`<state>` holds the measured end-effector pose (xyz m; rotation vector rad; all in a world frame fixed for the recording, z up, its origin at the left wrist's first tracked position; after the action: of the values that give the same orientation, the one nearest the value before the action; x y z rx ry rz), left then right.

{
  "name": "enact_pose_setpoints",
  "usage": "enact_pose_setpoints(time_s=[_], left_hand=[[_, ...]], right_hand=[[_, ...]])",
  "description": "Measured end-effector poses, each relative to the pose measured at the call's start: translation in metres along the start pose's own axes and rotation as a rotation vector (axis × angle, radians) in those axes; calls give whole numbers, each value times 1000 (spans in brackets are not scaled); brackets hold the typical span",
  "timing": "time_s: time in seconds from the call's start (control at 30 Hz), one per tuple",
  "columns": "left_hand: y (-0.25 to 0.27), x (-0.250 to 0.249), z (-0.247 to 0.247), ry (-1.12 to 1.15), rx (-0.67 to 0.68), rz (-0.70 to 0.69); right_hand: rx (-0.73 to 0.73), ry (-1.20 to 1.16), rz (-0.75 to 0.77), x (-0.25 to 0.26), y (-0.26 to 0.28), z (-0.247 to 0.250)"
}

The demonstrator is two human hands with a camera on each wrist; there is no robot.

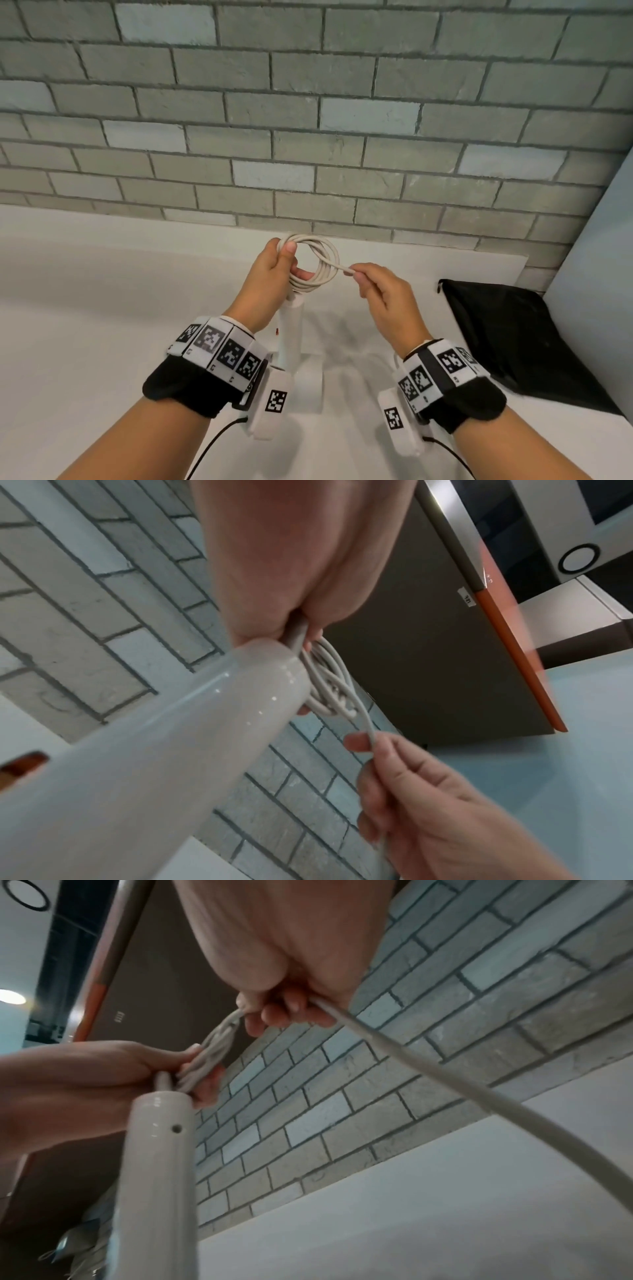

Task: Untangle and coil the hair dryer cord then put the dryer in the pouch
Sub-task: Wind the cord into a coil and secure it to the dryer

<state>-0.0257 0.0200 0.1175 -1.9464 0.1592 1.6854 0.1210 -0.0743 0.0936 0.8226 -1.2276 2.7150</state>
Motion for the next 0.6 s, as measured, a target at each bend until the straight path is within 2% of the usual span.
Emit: enact_pose_setpoints(time_s=[0.07, 0.13, 0.37, 0.5, 0.6], left_hand=[[4, -1, -1, 17, 40, -1], [7, 1, -4, 59, 63, 12], [13, -2, -13, 92, -10, 24], [14, -5, -11, 39, -36, -13], [15, -5, -12, 28, -29, -17]], right_hand=[[-17, 49, -30, -5, -3, -1], [-17, -16, -110, -6, -7, -5], [-20, -624, -501, 18, -2, -31], [7, -895, -568, 29, -7, -30], [52, -908, -559, 35, -7, -30]])
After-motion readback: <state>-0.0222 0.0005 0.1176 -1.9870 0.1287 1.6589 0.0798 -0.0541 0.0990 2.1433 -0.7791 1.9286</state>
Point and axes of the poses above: each hand's wrist, its own y-axis away from the middle knuckle, its own z-axis out of the back of the hand, x = y × z, the point moved 3 cm from there along -y, towards the middle knuckle, and after that the axes turned 9 degrees about y, right-handed, at the moved point
